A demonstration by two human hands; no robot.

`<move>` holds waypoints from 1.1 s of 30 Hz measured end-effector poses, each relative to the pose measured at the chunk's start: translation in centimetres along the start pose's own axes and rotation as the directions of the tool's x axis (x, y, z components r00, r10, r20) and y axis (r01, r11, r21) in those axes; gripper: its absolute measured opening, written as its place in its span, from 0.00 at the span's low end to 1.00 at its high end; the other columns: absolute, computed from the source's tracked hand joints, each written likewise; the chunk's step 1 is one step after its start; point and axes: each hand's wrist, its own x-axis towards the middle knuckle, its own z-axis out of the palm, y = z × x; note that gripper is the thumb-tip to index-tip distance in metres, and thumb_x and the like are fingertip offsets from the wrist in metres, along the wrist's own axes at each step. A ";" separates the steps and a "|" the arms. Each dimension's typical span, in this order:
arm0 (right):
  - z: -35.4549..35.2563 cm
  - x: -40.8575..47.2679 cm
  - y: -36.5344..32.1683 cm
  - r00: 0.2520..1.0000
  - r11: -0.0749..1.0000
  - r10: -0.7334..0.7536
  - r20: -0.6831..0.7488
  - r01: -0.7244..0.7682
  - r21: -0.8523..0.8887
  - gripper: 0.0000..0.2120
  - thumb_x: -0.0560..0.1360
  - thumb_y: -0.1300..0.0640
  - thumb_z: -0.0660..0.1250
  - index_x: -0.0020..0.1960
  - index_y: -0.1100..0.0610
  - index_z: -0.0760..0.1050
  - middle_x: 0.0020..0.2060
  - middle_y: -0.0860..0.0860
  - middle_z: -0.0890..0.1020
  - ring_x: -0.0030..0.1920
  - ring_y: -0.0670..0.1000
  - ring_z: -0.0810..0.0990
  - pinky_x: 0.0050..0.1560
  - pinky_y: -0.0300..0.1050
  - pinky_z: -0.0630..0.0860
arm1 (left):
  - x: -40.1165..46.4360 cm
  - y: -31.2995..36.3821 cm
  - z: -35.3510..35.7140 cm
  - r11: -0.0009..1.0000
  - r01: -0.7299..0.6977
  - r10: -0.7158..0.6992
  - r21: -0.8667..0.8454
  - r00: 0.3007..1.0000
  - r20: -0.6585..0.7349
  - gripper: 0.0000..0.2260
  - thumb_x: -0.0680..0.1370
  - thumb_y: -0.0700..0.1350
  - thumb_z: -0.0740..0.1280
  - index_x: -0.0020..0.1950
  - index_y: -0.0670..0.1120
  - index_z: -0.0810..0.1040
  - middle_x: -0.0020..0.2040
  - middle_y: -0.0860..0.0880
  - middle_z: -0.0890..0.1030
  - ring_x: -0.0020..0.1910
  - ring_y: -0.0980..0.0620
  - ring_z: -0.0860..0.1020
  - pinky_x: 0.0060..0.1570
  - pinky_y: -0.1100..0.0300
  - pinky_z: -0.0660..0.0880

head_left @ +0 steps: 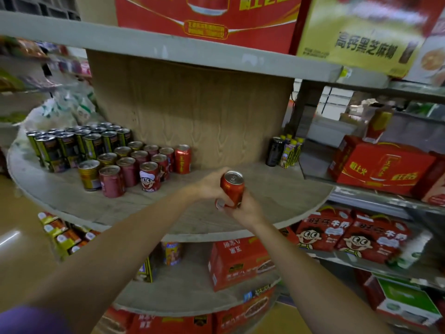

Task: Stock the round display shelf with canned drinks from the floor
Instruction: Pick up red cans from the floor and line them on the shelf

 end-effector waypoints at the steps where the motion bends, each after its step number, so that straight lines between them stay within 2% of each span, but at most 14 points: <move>1: 0.8 0.8 -0.3 1.000 1.000 0.009 0.003 -0.008 -0.026 0.28 0.59 0.39 0.72 0.57 0.48 0.75 0.47 0.44 0.83 0.46 0.43 0.82 0.43 0.39 0.76 | 0.2 -0.6 -1.1 0.999 0.039 -0.038 -0.034 0.999 0.031 0.35 0.62 0.40 0.82 0.65 0.49 0.73 0.59 0.52 0.80 0.58 0.55 0.78 0.58 0.59 0.77; 3: 2.4 2.2 -0.7 0.999 0.998 0.038 0.019 -0.036 -0.056 0.35 0.60 0.40 0.74 0.63 0.50 0.72 0.53 0.45 0.82 0.51 0.45 0.81 0.46 0.39 0.75 | 0.7 -2.2 -3.2 0.994 0.096 -0.091 -0.057 0.992 0.089 0.31 0.63 0.44 0.82 0.63 0.50 0.76 0.58 0.53 0.81 0.58 0.54 0.79 0.60 0.55 0.77; 7: 6.4 5.0 -1.4 0.990 0.992 0.124 0.072 -0.122 -0.026 0.40 0.61 0.54 0.82 0.68 0.56 0.67 0.58 0.50 0.80 0.57 0.51 0.79 0.56 0.46 0.77 | 1.6 -5.3 -7.1 0.992 0.083 -0.093 0.092 0.990 0.110 0.25 0.61 0.47 0.83 0.55 0.49 0.80 0.52 0.54 0.84 0.54 0.56 0.81 0.59 0.56 0.77; 10: 9.0 7.1 -2.7 0.984 0.990 0.144 0.101 -0.144 -0.010 0.39 0.61 0.58 0.81 0.69 0.55 0.68 0.60 0.51 0.79 0.60 0.51 0.78 0.59 0.46 0.75 | 2.3 -7.6 -9.6 0.984 0.084 -0.102 0.156 0.989 0.110 0.23 0.60 0.49 0.83 0.52 0.49 0.82 0.48 0.54 0.85 0.50 0.57 0.82 0.53 0.59 0.78; 13: 11.2 9.4 -3.6 0.981 0.986 0.150 0.124 -0.158 0.060 0.38 0.61 0.62 0.81 0.67 0.55 0.70 0.58 0.52 0.80 0.60 0.52 0.78 0.61 0.49 0.74 | 3.2 -9.7 -11.7 0.975 0.067 -0.080 0.214 0.995 0.053 0.22 0.57 0.52 0.84 0.47 0.49 0.82 0.44 0.54 0.85 0.46 0.57 0.82 0.49 0.59 0.78; 17: 13.6 12.3 -3.0 0.974 0.983 0.170 0.151 -0.179 0.048 0.34 0.58 0.58 0.83 0.62 0.55 0.75 0.55 0.51 0.83 0.56 0.51 0.81 0.61 0.53 0.76 | 3.8 -11.9 -13.8 0.964 0.065 -0.050 0.259 0.997 -0.064 0.27 0.59 0.49 0.84 0.53 0.48 0.79 0.51 0.52 0.82 0.50 0.55 0.79 0.51 0.62 0.76; 20: 14.3 13.0 -3.4 0.975 0.978 0.171 0.143 -0.185 0.096 0.27 0.61 0.65 0.81 0.55 0.52 0.74 0.52 0.48 0.82 0.54 0.50 0.81 0.61 0.52 0.76 | 4.2 -13.4 -15.3 0.975 0.065 -0.062 0.210 0.998 -0.024 0.28 0.60 0.44 0.83 0.57 0.48 0.78 0.53 0.51 0.82 0.53 0.53 0.80 0.53 0.62 0.77; 22: 14.6 13.6 -3.5 0.971 0.977 0.173 0.162 -0.190 0.092 0.27 0.62 0.66 0.80 0.53 0.50 0.72 0.49 0.47 0.81 0.54 0.51 0.80 0.60 0.52 0.76 | 4.6 -14.2 -16.2 0.982 0.075 -0.083 0.174 0.996 0.036 0.29 0.61 0.42 0.83 0.59 0.50 0.77 0.56 0.52 0.81 0.57 0.54 0.79 0.57 0.61 0.76; 24: 14.8 14.2 -3.3 0.967 0.976 0.183 0.176 -0.201 0.088 0.28 0.62 0.65 0.80 0.55 0.50 0.72 0.49 0.47 0.81 0.54 0.50 0.80 0.61 0.52 0.76 | 5.2 -14.7 -17.1 0.975 0.058 -0.083 0.216 0.991 0.106 0.32 0.62 0.41 0.82 0.62 0.55 0.76 0.61 0.54 0.79 0.62 0.54 0.76 0.63 0.58 0.74; 27: 15.3 14.8 -3.4 0.969 0.981 0.180 0.172 -0.190 0.044 0.33 0.61 0.62 0.81 0.63 0.54 0.72 0.55 0.49 0.81 0.54 0.48 0.80 0.60 0.49 0.76 | 6.2 -14.7 -18.3 0.926 0.009 -0.085 0.377 0.979 0.186 0.35 0.63 0.38 0.80 0.64 0.62 0.74 0.67 0.56 0.73 0.67 0.53 0.71 0.67 0.53 0.70; 29: 15.6 15.2 -3.8 0.971 0.985 0.165 0.174 -0.171 0.021 0.33 0.63 0.61 0.81 0.65 0.55 0.71 0.55 0.50 0.81 0.52 0.47 0.79 0.57 0.44 0.75 | 6.7 -14.3 -19.1 0.873 -0.039 -0.075 0.486 0.974 0.214 0.36 0.64 0.34 0.78 0.66 0.60 0.74 0.65 0.55 0.70 0.66 0.52 0.69 0.68 0.54 0.67; 31: 15.9 15.7 -4.0 0.975 0.987 0.158 0.156 -0.161 0.006 0.31 0.65 0.58 0.80 0.65 0.55 0.73 0.56 0.51 0.82 0.52 0.49 0.80 0.56 0.45 0.75 | 6.9 -14.0 -19.5 0.851 -0.059 -0.071 0.522 0.972 0.225 0.36 0.63 0.33 0.77 0.65 0.60 0.74 0.63 0.54 0.69 0.66 0.51 0.68 0.67 0.54 0.67; 33: 16.2 16.2 -4.1 0.981 0.987 0.158 0.115 -0.155 -0.032 0.30 0.64 0.56 0.81 0.63 0.56 0.75 0.55 0.53 0.83 0.53 0.51 0.81 0.56 0.46 0.76 | 7.1 -13.9 -19.5 0.851 -0.059 -0.069 0.521 0.972 0.223 0.36 0.64 0.33 0.76 0.65 0.61 0.74 0.65 0.54 0.70 0.66 0.50 0.68 0.66 0.52 0.69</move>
